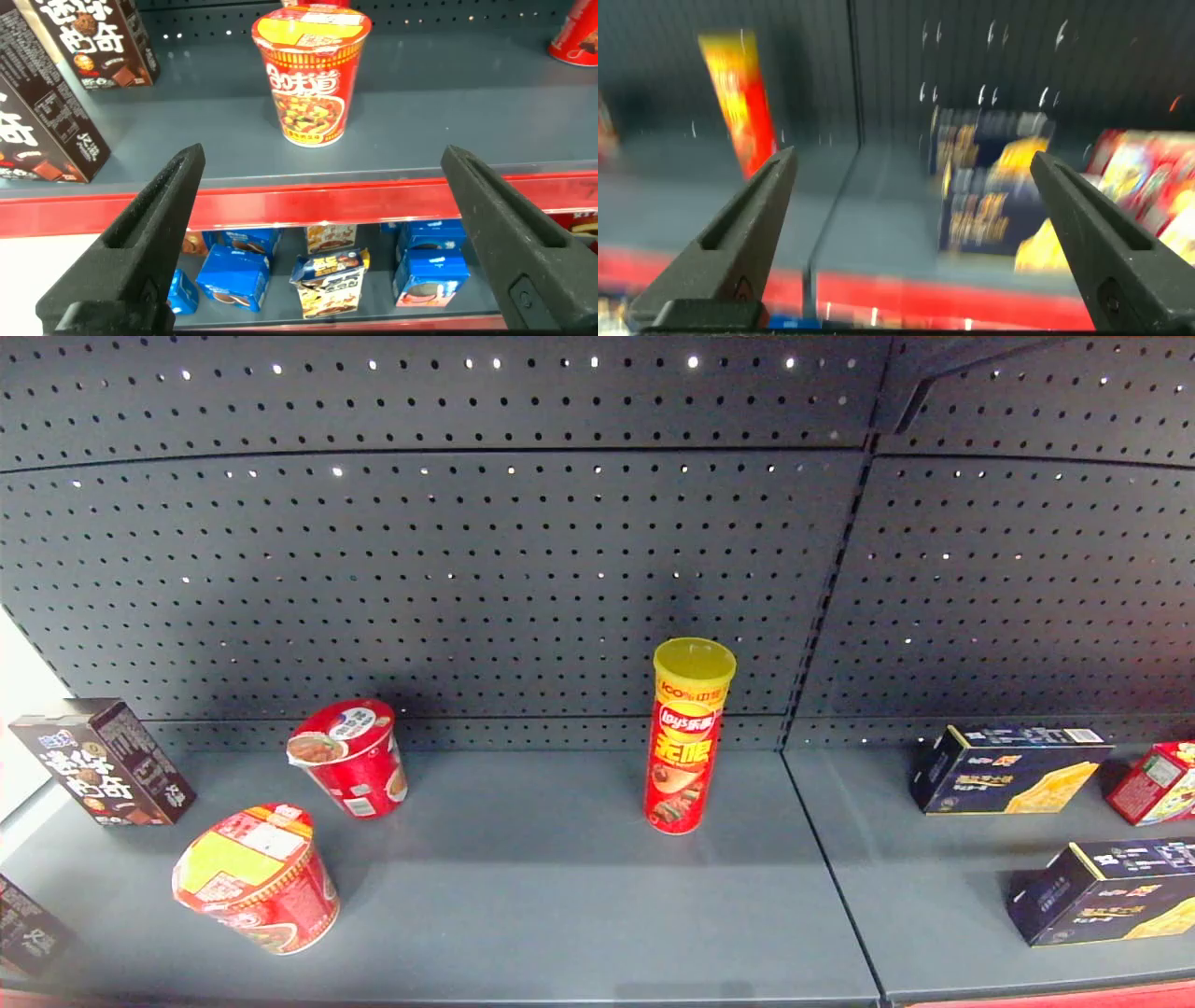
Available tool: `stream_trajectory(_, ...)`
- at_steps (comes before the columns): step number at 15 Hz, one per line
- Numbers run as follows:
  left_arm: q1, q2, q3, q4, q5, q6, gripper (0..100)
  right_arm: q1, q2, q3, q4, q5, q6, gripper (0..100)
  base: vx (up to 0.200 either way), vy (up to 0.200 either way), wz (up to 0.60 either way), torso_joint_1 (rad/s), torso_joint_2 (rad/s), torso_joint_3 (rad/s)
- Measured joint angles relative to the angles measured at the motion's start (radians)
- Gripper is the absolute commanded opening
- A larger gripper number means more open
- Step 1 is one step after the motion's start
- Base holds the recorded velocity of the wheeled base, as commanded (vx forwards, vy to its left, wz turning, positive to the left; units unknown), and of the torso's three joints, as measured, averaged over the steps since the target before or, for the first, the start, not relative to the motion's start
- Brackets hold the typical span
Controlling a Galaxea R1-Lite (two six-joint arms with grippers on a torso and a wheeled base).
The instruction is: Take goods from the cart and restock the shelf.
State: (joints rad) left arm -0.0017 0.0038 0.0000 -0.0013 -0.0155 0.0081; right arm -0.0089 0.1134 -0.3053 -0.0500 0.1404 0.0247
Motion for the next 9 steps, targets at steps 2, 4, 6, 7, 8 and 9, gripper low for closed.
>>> stream_trajectory(2,0.000,0.000,0.000,0.000,0.000,0.000,100,-0.025,0.047,-0.185,0.098,-0.003,-0.013,100,0.000,0.000,0.00,0.000,0.00,0.000)
stream_trajectory(4,0.000,0.000,0.000,0.000,0.000,0.000,100,-0.092,0.074,-0.363,0.255,0.004,-0.030,100,0.000,0.000,0.00,0.000,0.00,0.000)
stream_trajectory(6,0.000,0.000,0.000,0.000,0.000,-0.001,100,-0.177,0.093,-0.529,0.387,0.030,-0.039,100,0.000,0.000,0.00,0.000,0.00,0.000)
stream_trajectory(7,0.000,0.000,0.000,0.000,0.000,0.000,100,-0.219,0.104,-0.600,0.434,0.040,-0.040,100,0.000,0.000,0.00,0.000,0.00,0.000)
stream_trajectory(8,0.000,0.000,0.000,0.000,0.000,0.000,100,-0.252,0.114,-0.654,0.472,0.045,-0.041,100,0.000,0.000,0.00,0.000,0.00,0.000)
stream_trajectory(9,0.000,0.000,0.000,0.000,0.000,0.000,100,-0.273,0.122,-0.694,0.500,0.047,-0.045,100,0.000,0.000,0.00,0.000,0.00,0.000)
